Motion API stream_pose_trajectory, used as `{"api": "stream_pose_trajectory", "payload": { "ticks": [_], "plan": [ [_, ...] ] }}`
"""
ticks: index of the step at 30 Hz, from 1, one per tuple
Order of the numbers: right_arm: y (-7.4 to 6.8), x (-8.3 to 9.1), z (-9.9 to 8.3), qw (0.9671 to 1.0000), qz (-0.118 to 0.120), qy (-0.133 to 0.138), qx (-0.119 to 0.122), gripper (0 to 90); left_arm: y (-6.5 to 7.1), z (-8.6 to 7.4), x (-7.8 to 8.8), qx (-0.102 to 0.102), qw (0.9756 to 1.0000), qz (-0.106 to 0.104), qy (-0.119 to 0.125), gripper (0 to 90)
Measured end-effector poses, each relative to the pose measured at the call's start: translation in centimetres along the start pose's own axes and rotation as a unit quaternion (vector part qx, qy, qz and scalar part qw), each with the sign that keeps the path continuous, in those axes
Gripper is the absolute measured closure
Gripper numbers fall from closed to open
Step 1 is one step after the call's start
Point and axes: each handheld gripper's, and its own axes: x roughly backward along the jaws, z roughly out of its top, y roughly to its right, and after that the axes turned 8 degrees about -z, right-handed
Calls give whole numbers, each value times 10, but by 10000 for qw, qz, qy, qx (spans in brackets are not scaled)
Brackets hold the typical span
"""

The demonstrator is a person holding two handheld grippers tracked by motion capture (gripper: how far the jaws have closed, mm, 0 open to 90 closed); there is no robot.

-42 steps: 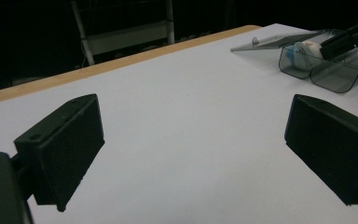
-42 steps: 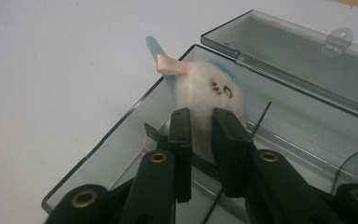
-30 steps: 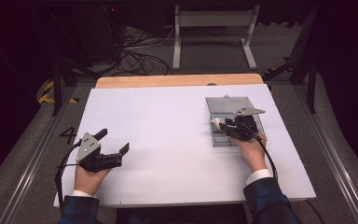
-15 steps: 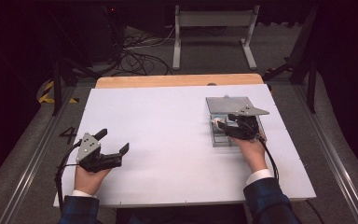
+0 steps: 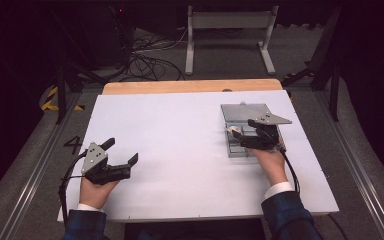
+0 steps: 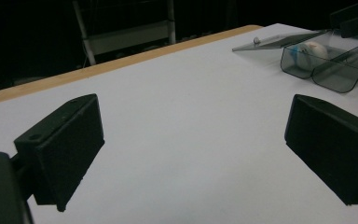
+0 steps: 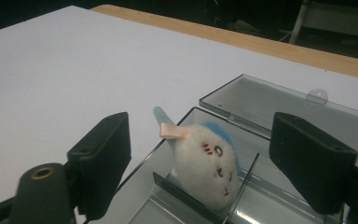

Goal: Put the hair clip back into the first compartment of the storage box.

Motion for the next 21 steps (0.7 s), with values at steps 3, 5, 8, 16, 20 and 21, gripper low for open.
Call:
{"api": "stream_pose_trajectory", "payload": {
  "ticks": [3, 5, 8, 16, 20, 21],
  "plan": [
    [1, 1, 0, 10000, 22, 23, -24, 155, 0, 0, 0, -15, 10000, -1, -9, 50],
    [2, 2, 0, 10000, 28, 31, -42, 131, 0, 0, 0, -18, 10000, 7, -1, 50],
    [2, 3, 0, 10000, 33, 41, -67, 101, 0, 0, 0, -20, 10000, 10, -5, 50],
    [2, 5, 1, 9998, 68, 153, -78, 49, 0, 0, 0, 22, 10000, -7, 22, 50],
    [2, 7, 1, 9998, 66, 142, -111, 26, -1, 0, 1, 21, 10000, -19, 50, 49],
    [2, 8, 1, 9997, 85, 177, -132, 19, -1, 0, 1, 23, 10000, -22, 47, 50]
  ]
}}
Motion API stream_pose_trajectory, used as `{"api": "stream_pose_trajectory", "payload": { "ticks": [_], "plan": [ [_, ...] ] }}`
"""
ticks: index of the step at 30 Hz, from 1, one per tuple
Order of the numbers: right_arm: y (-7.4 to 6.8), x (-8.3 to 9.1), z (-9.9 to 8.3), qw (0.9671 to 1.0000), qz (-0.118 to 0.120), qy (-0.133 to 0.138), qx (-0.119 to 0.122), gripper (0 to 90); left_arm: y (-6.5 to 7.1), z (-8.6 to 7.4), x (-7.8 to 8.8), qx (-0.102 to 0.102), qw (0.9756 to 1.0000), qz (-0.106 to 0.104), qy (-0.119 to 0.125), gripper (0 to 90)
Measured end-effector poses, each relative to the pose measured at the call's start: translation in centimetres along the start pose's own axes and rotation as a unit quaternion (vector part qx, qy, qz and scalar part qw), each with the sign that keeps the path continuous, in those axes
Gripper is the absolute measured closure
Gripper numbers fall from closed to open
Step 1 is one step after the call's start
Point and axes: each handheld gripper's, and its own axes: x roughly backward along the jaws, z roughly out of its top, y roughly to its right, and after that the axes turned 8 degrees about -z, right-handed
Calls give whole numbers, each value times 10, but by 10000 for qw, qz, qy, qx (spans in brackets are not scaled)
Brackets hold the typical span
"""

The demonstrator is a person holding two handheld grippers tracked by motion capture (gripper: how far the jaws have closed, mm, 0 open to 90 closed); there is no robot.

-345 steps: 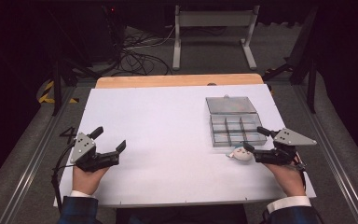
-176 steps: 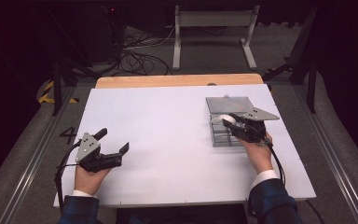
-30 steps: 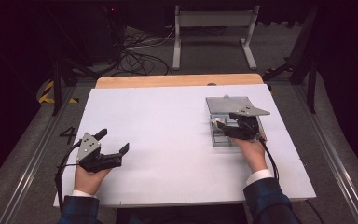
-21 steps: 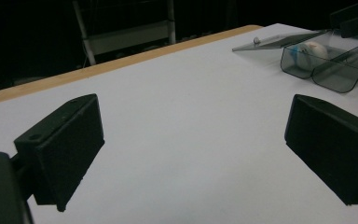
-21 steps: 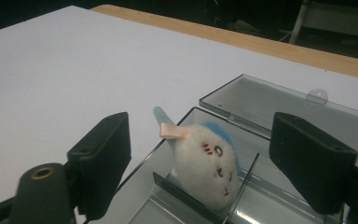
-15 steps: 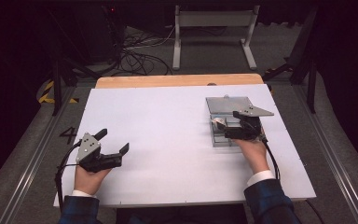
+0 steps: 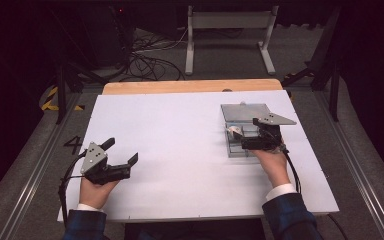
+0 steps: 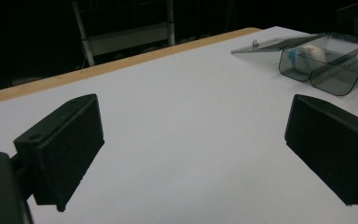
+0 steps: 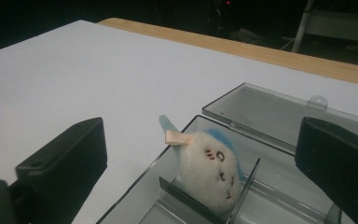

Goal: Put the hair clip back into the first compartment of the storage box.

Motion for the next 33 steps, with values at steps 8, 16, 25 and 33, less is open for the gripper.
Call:
{"api": "stream_pose_trajectory", "payload": {
  "ticks": [8, 16, 25, 33],
  "plan": [
    [1, 6, 0, 9999, 45, 120, -42, 3, 0, 0, 0, -1, 10000, 16, -4, 50],
    [5, 11, -1, 9997, 43, 234, -94, 0, -1, 0, 1, 13, 10000, 21, 11, 49],
    [9, 19, -5, 9992, 59, 381, -125, 0, -1, 0, 1, 11, 10000, 15, -7, 49],
    [11, 28, -9, 9981, 50, 574, -198, 0, -2, 0, 2, 17, 10000, 27, 26, 48]
  ]
}}
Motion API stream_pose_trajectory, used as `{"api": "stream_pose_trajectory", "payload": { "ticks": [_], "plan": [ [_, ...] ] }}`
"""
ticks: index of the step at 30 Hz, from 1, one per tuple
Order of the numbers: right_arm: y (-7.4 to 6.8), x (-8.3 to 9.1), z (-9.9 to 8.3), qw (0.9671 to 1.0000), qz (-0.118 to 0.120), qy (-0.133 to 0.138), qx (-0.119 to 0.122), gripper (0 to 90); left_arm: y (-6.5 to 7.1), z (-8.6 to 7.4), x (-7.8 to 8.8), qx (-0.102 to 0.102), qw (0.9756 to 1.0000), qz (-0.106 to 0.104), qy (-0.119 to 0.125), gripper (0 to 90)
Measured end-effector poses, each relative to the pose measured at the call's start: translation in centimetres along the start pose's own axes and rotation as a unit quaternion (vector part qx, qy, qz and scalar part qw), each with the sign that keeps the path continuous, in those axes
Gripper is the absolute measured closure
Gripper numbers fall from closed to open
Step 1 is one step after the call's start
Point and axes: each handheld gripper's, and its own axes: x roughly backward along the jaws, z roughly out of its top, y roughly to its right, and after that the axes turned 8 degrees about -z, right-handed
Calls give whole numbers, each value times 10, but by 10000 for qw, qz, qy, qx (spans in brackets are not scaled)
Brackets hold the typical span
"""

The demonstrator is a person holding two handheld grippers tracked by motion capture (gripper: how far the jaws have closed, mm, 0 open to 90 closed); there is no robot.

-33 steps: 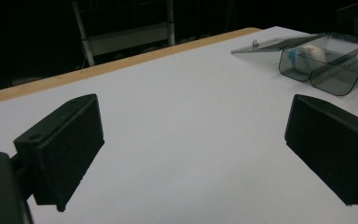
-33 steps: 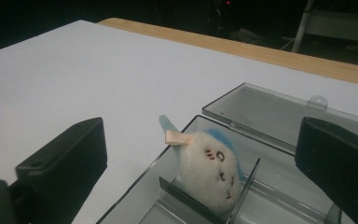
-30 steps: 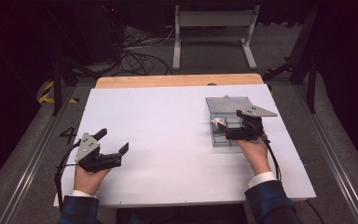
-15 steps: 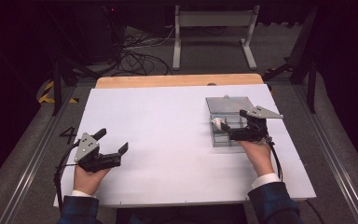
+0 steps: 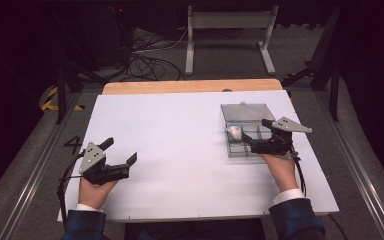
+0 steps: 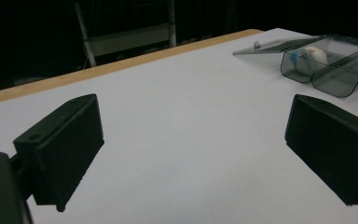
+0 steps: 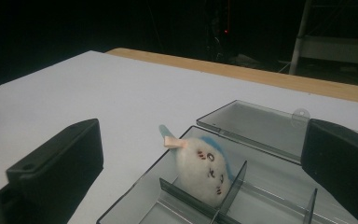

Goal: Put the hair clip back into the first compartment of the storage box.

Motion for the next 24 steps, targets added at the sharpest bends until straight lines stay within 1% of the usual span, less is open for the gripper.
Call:
{"api": "stream_pose_trajectory", "payload": {
  "ticks": [11, 15, 18, 24],
  "plan": [
    [3, 13, -5, 9999, -7, 143, -23, 0, 0, 0, 1, 15, 10000, 4, -6, 48],
    [3, 16, -7, 9997, -3, 221, -42, 0, 1, 0, 1, -40, 10000, 32, -34, 49],
    [2, 18, -9, 9998, 7, 219, -29, 0, 1, 0, 1, -65, 10000, 25, -7, 49],
    [2, 22, -11, 9997, 41, 234, -1, 0, 1, 0, 1, -20, 10000, 16, 7, 49]
  ]
}}
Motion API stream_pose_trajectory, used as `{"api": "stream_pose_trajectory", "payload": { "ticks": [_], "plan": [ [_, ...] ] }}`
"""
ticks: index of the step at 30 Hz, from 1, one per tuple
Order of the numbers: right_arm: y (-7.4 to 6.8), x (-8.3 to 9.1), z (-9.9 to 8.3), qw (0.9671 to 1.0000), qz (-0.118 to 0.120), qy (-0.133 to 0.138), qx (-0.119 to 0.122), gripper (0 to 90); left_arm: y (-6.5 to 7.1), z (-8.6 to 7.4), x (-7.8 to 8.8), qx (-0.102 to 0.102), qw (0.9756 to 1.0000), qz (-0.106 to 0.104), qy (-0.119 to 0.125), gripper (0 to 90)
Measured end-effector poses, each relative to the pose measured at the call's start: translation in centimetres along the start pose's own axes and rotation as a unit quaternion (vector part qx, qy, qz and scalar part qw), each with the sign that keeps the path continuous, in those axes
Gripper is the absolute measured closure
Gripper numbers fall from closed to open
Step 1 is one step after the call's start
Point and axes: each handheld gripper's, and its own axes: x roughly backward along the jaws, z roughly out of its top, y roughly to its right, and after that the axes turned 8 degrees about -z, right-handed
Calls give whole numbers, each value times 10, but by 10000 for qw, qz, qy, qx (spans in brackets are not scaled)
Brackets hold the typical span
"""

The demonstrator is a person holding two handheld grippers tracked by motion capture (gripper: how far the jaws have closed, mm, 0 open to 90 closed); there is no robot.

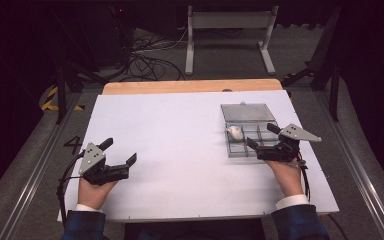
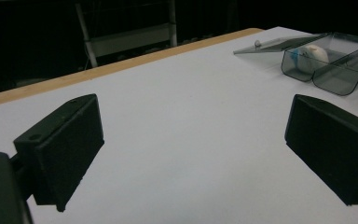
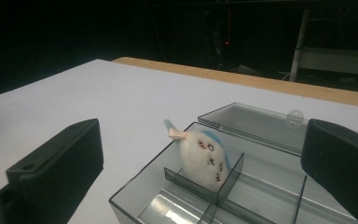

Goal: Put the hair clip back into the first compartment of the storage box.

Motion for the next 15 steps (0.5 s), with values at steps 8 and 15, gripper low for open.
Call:
{"api": "stream_pose_trajectory", "payload": {
  "ticks": [8, 15],
  "plan": [
    [2, 7, -4, 10000, 60, 12, 14, 0, 0, 0, 0, -22, 10000, -1, -20, 49],
    [7, 15, -8, 10000, 47, 28, -34, 1, 1, 0, 0, -45, 10000, 0, -24, 49]
  ]
}}
